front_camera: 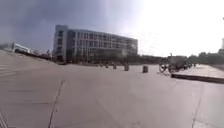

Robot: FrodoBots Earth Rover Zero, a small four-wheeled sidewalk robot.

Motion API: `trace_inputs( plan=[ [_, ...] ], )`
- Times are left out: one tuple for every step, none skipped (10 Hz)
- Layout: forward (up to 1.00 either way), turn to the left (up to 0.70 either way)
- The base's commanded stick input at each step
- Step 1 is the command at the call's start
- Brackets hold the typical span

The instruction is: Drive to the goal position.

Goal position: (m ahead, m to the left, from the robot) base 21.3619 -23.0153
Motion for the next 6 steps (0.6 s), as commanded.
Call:
trace_inputs(
  plan=[
    [1.0,0.0],
    [1.0,0.0],
    [1.0,0.0],
    [1.0,0.0],
    [1.0,0.0],
    [1.0,-0.06]
  ],
)
